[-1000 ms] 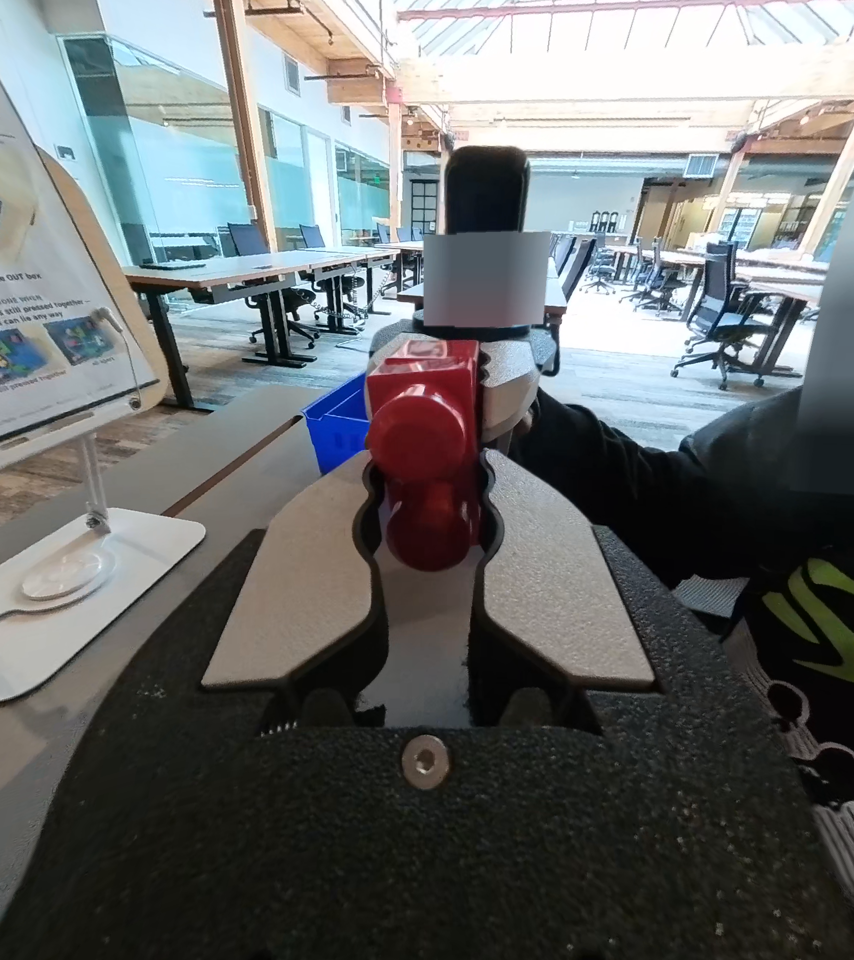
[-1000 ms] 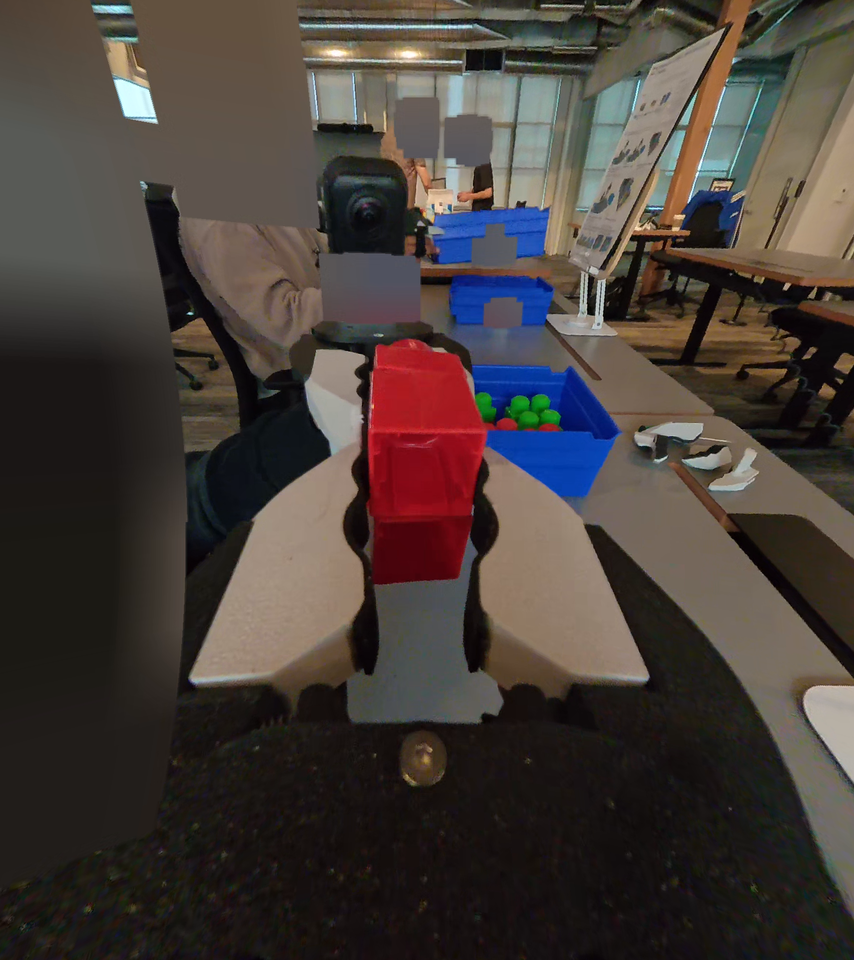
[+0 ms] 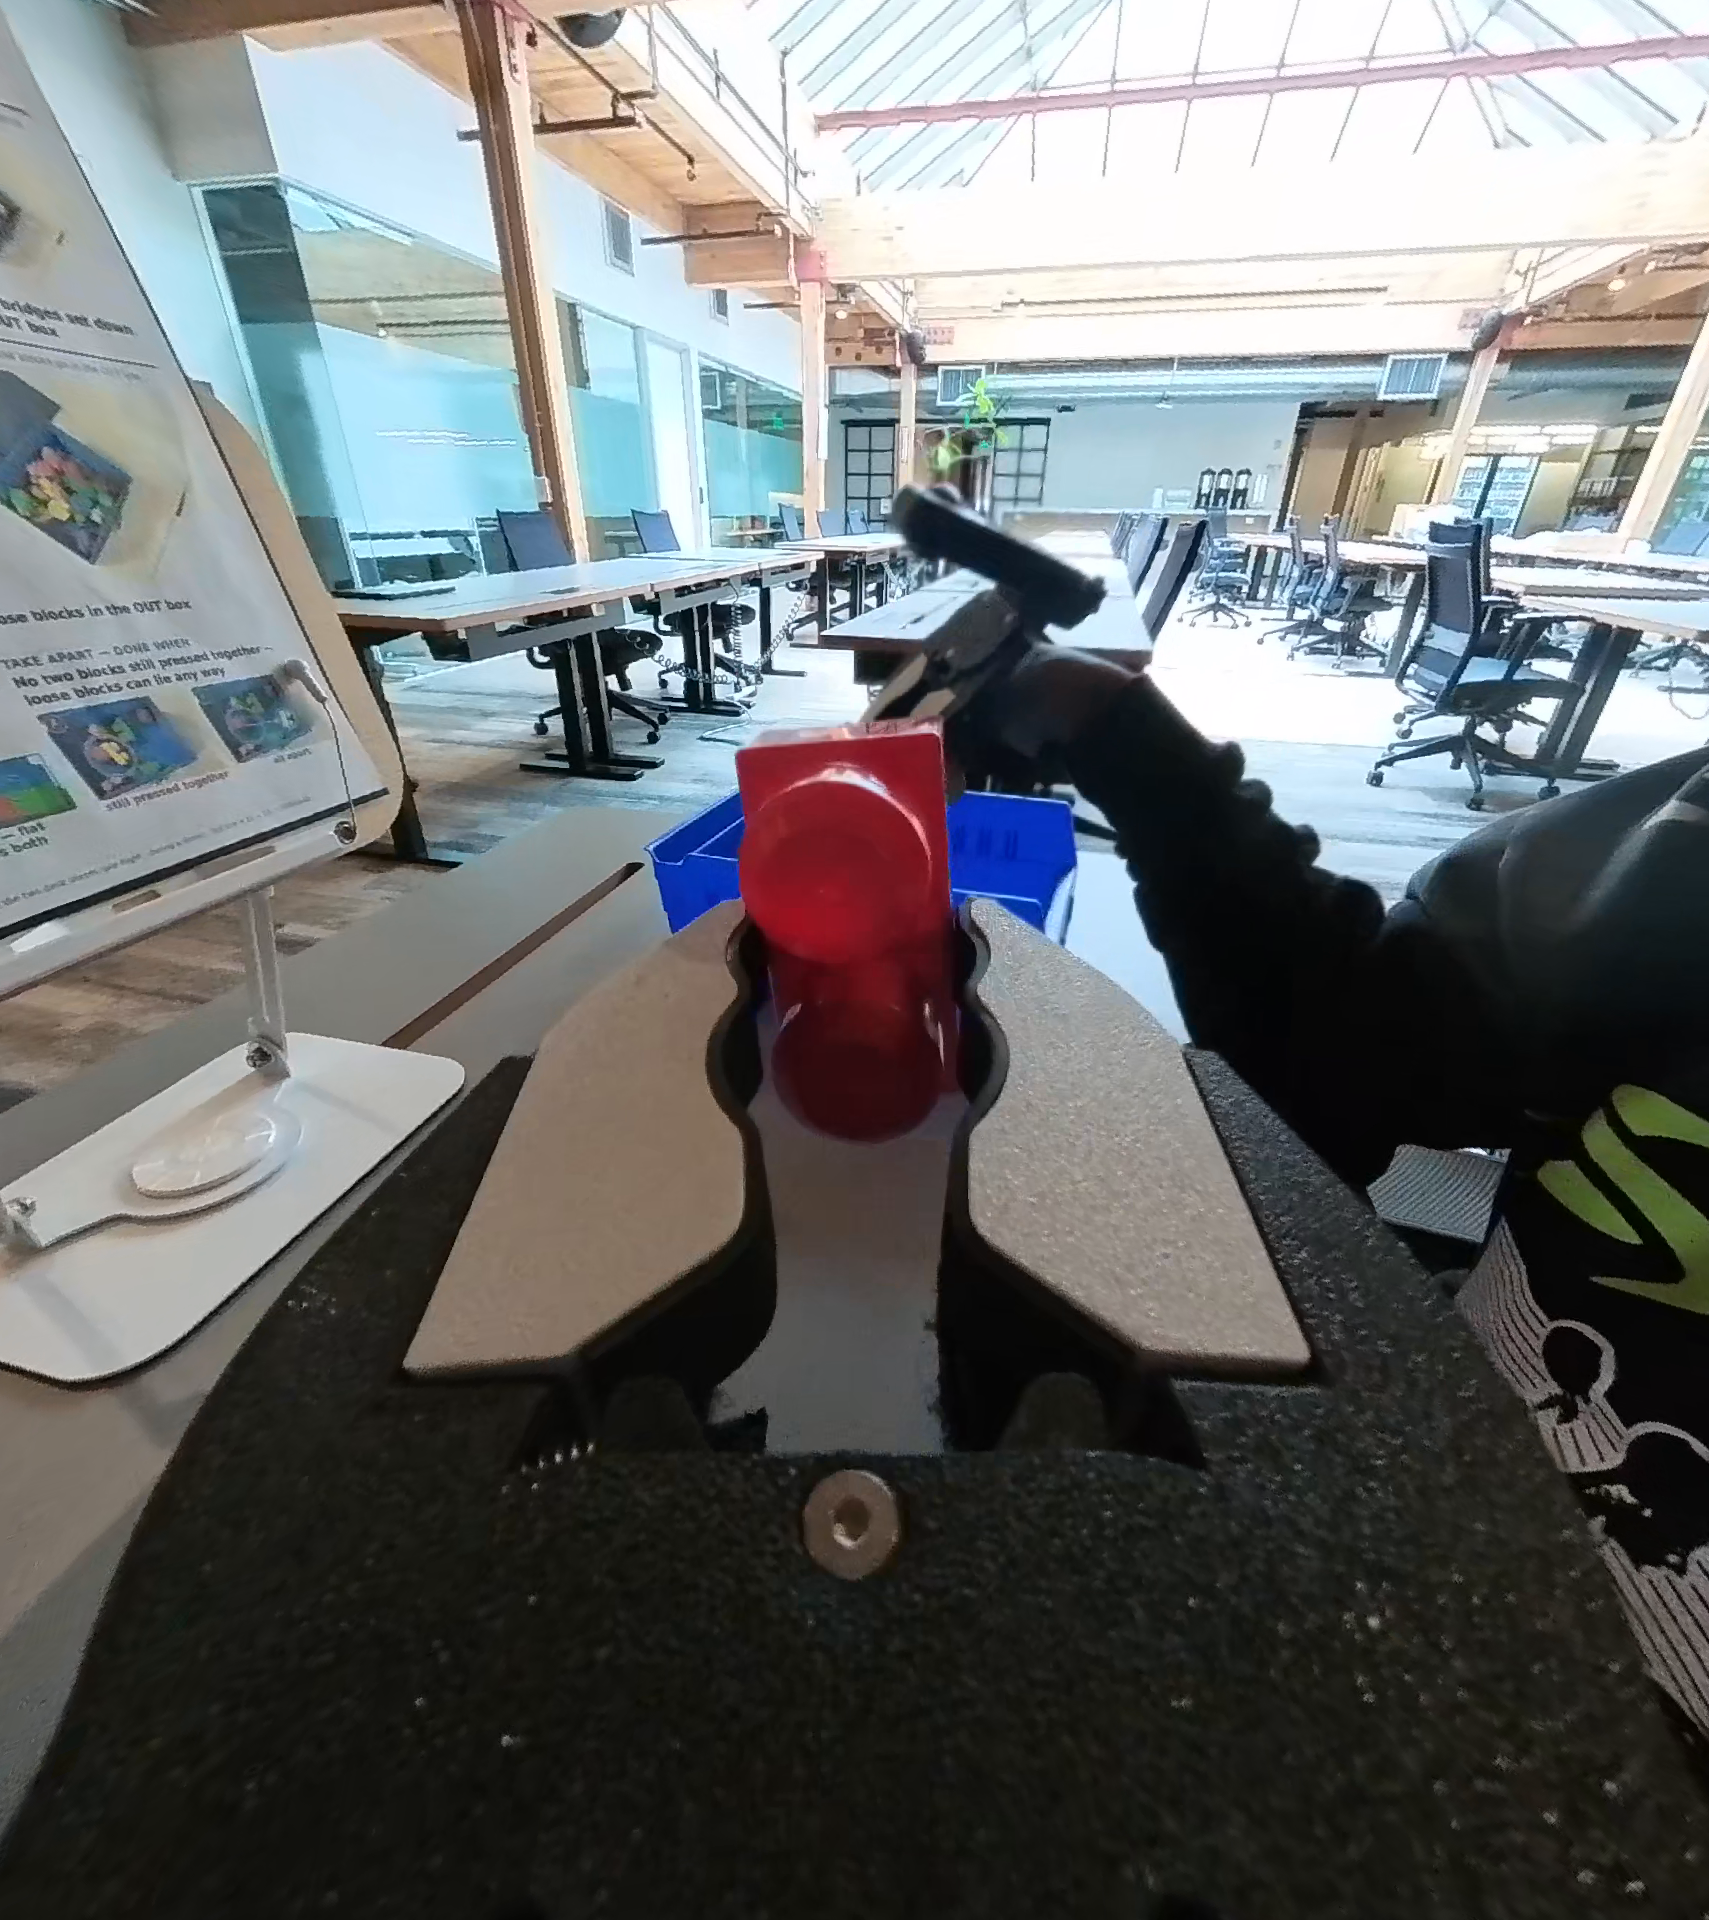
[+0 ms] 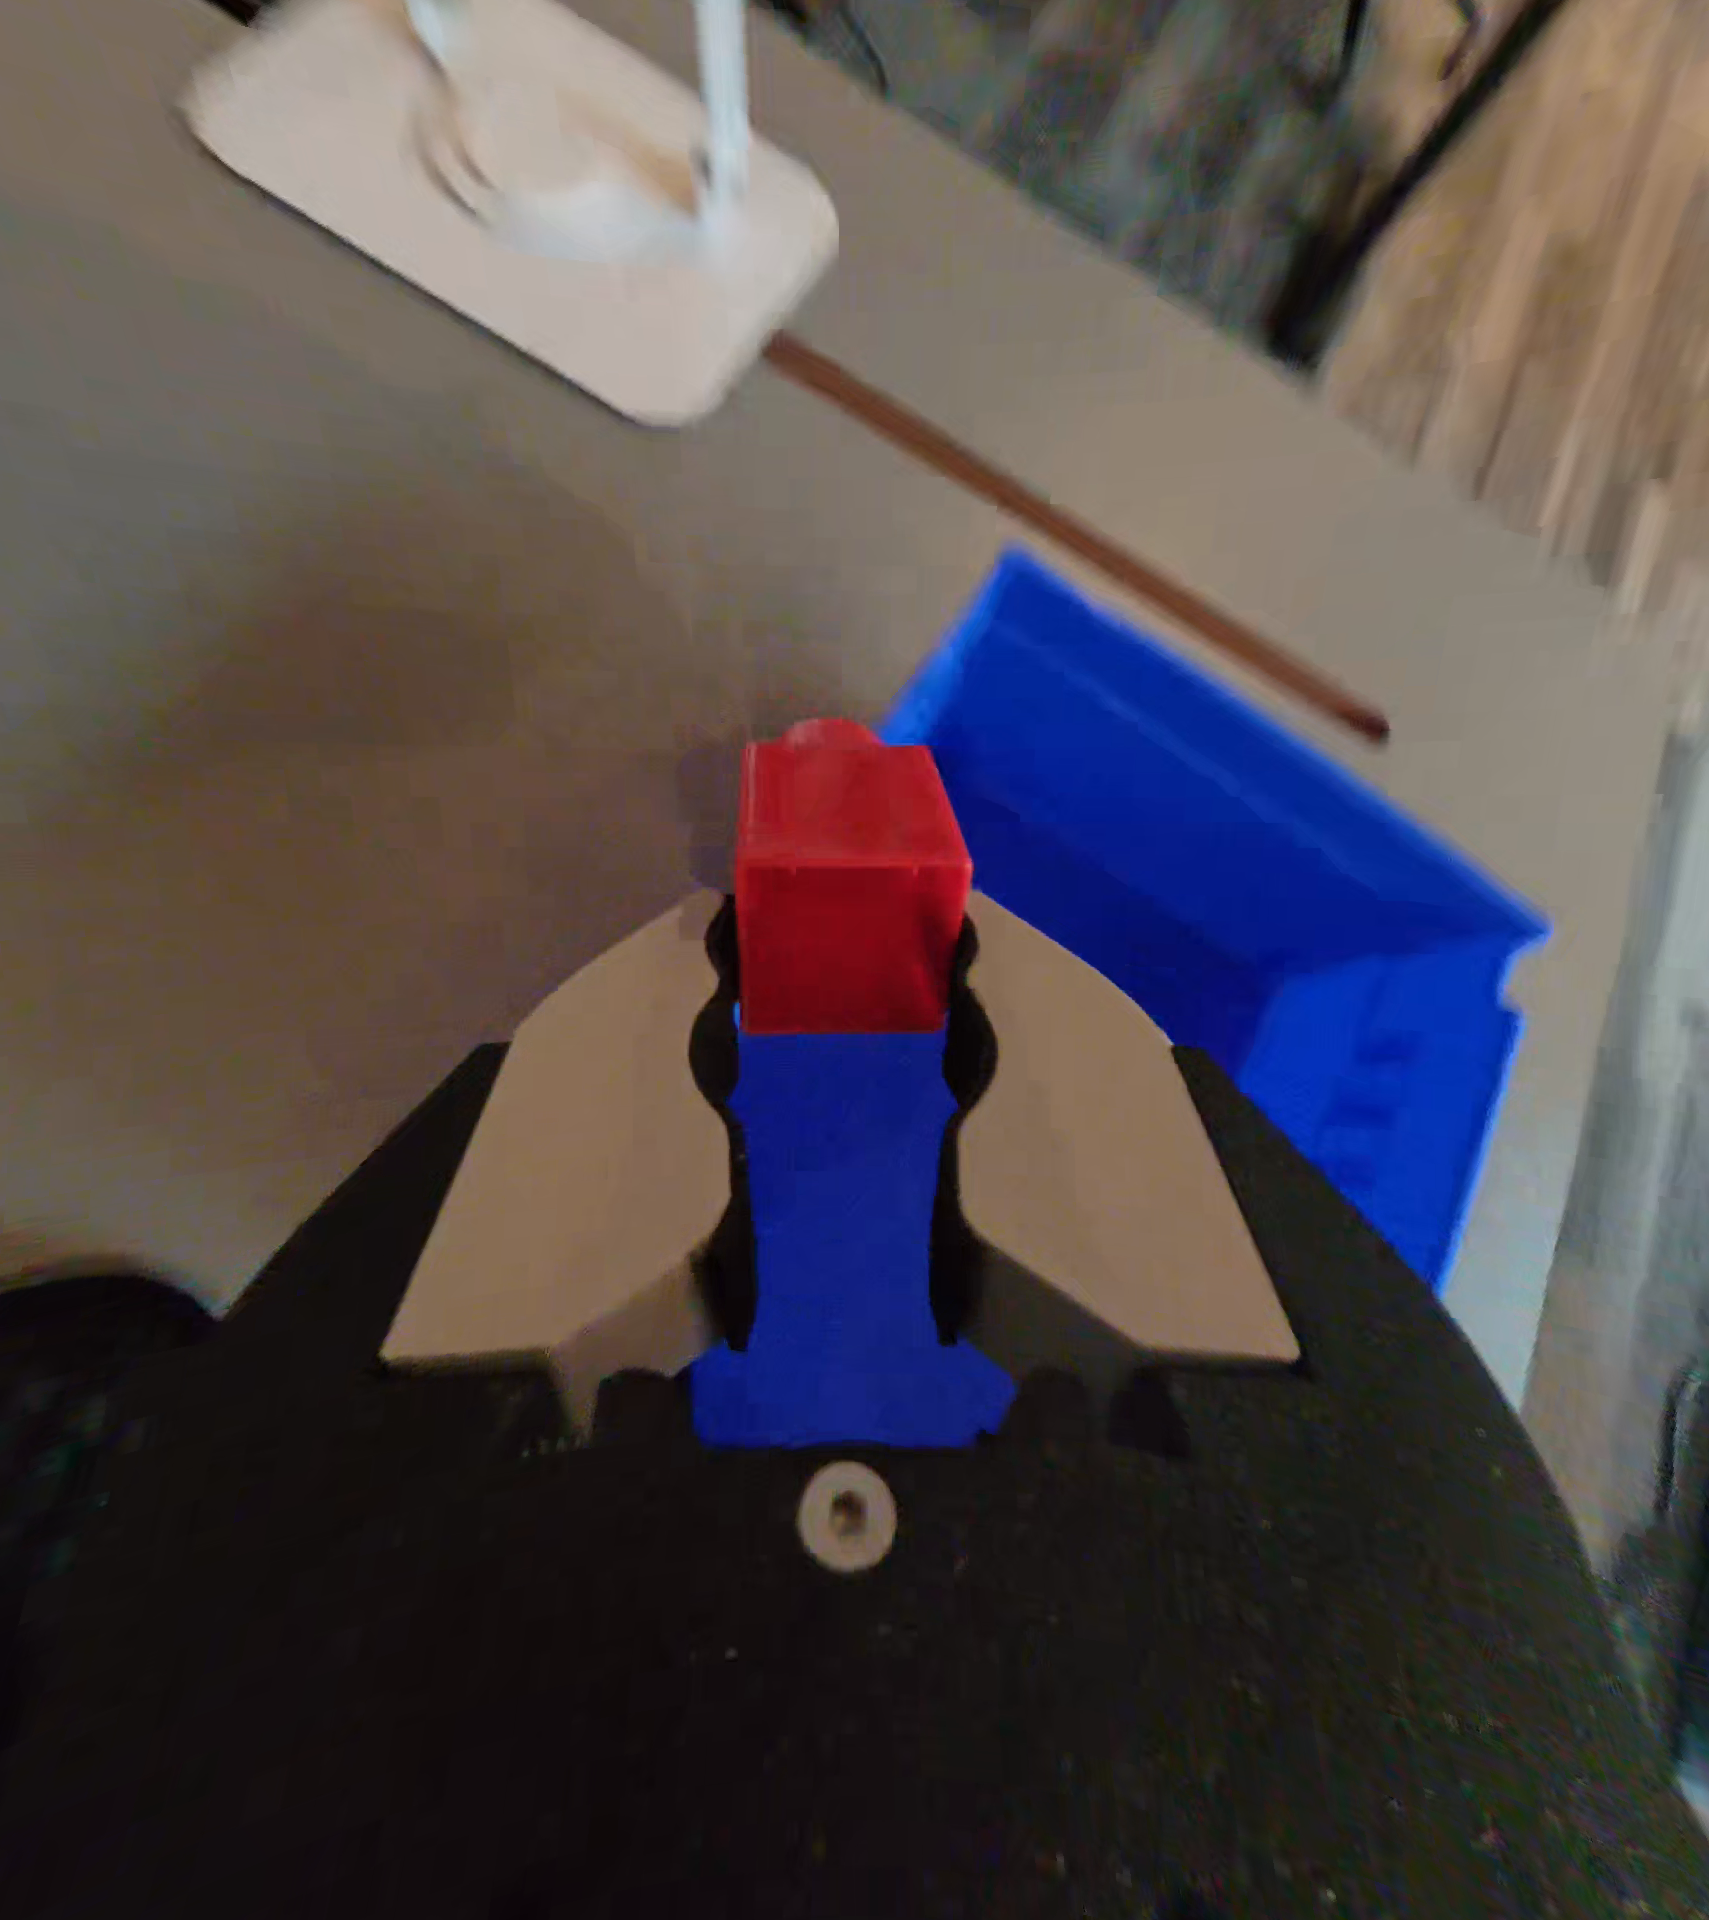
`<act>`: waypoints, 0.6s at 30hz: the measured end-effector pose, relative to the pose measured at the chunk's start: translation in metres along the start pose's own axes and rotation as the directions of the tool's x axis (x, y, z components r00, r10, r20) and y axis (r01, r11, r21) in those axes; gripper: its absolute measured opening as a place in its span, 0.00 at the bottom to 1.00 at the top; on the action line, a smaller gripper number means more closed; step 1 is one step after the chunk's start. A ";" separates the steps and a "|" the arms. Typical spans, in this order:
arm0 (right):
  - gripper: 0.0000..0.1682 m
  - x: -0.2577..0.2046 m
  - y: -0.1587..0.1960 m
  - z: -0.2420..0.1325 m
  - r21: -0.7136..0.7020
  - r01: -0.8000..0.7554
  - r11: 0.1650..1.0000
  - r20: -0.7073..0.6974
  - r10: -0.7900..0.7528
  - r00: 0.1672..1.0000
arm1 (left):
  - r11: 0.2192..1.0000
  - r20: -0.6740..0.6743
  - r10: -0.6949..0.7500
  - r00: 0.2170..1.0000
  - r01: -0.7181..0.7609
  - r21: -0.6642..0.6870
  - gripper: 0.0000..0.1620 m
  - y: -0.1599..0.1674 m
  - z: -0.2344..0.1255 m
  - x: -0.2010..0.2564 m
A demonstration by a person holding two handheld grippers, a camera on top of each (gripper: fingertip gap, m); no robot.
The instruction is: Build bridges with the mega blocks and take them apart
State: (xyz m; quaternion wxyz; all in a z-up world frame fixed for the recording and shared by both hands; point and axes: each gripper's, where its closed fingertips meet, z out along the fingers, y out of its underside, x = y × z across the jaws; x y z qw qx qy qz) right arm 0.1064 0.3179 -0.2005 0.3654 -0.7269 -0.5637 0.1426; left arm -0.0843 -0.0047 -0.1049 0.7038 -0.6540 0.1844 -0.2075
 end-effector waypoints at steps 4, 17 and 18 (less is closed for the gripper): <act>0.22 0.025 0.032 0.029 -0.077 -0.092 0.993 -0.026 0.090 0.996 | 1.000 0.000 0.001 1.000 -0.001 0.000 0.21 0.001 0.001 -0.001; 0.22 0.050 0.077 0.107 -0.129 -0.175 0.976 -0.090 0.164 0.982 | 1.000 -0.004 0.014 1.000 -0.014 -0.019 0.21 0.006 0.005 0.000; 0.22 0.050 0.078 0.109 -0.130 -0.176 0.976 -0.093 0.165 0.982 | 1.000 -0.002 0.012 1.000 -0.012 -0.020 0.21 0.006 0.004 -0.001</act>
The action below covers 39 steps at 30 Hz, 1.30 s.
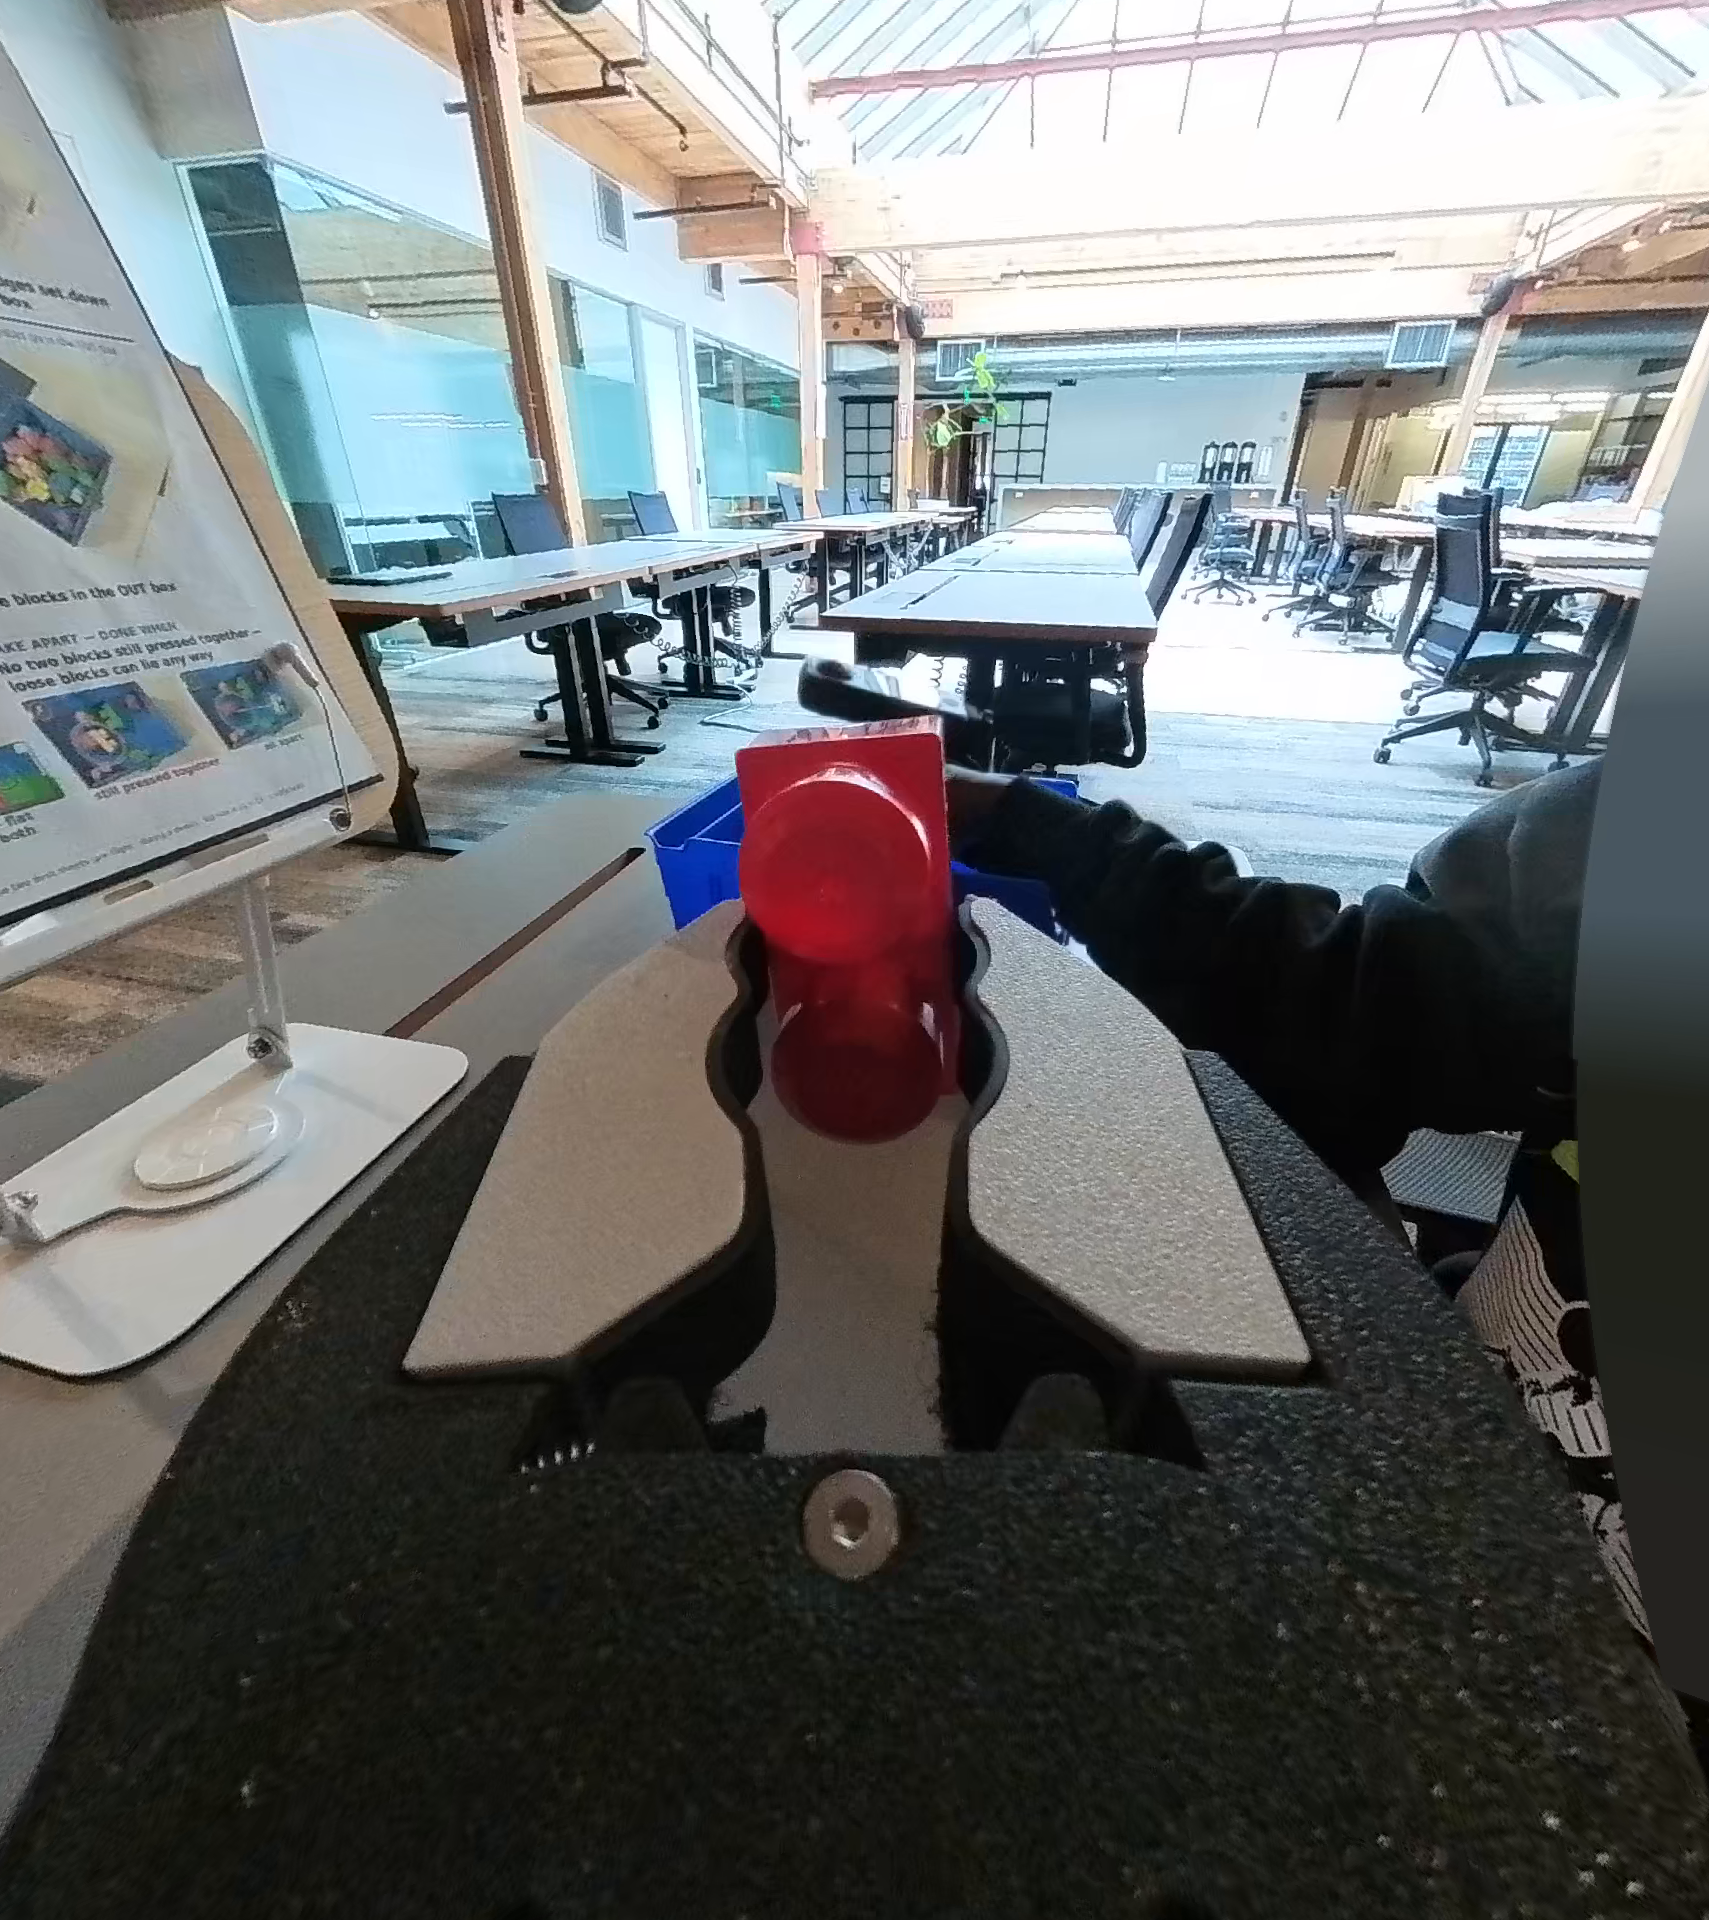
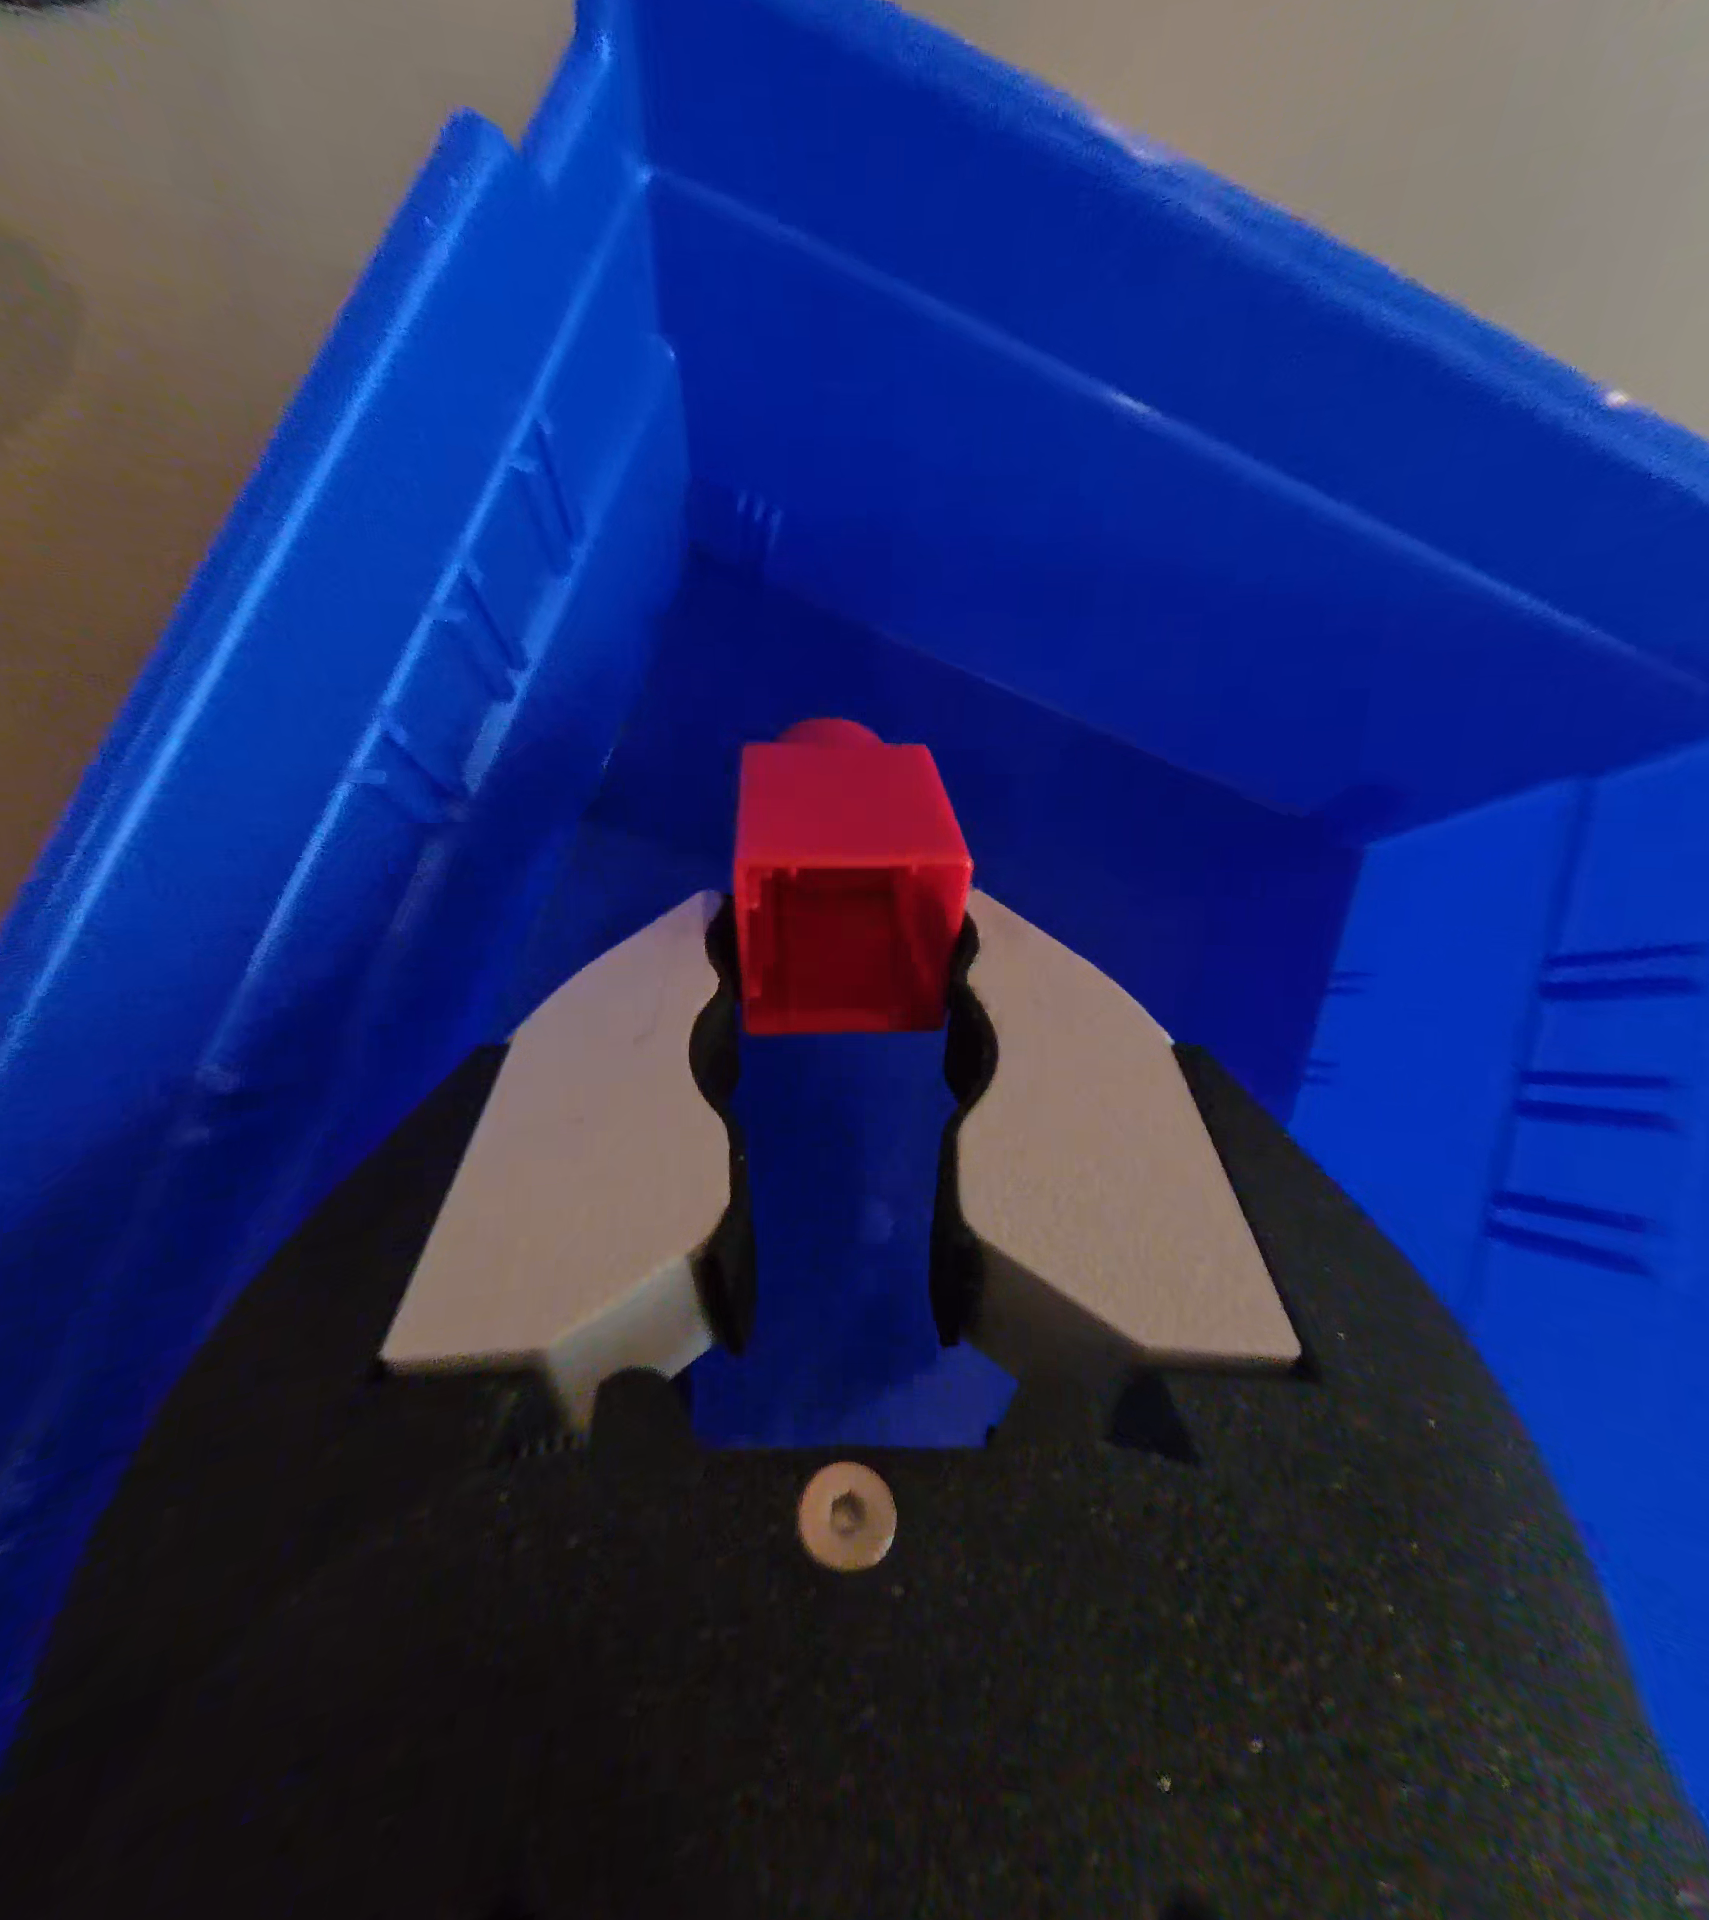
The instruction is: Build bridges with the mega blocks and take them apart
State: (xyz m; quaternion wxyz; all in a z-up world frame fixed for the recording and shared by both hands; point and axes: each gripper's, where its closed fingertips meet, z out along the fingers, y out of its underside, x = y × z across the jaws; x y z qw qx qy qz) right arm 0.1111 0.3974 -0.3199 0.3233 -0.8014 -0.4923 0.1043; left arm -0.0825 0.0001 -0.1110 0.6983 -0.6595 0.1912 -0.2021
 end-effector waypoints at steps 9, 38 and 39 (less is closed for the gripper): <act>0.32 0.006 0.000 -0.006 -0.009 0.016 1.000 -0.042 -0.017 0.999 | 1.000 0.004 -0.009 1.000 0.009 0.008 0.21 -0.001 -0.002 -0.002; 0.36 -0.384 -0.122 -0.241 0.766 -0.044 0.641 0.632 -0.740 0.231 | 0.999 -0.065 -0.007 0.998 0.010 0.038 0.21 -0.002 0.010 0.012; 0.35 -0.388 -0.122 -0.240 0.763 -0.051 0.644 0.638 -0.739 0.218 | 0.999 -0.071 -0.010 0.997 0.013 0.038 0.21 -0.001 0.011 0.013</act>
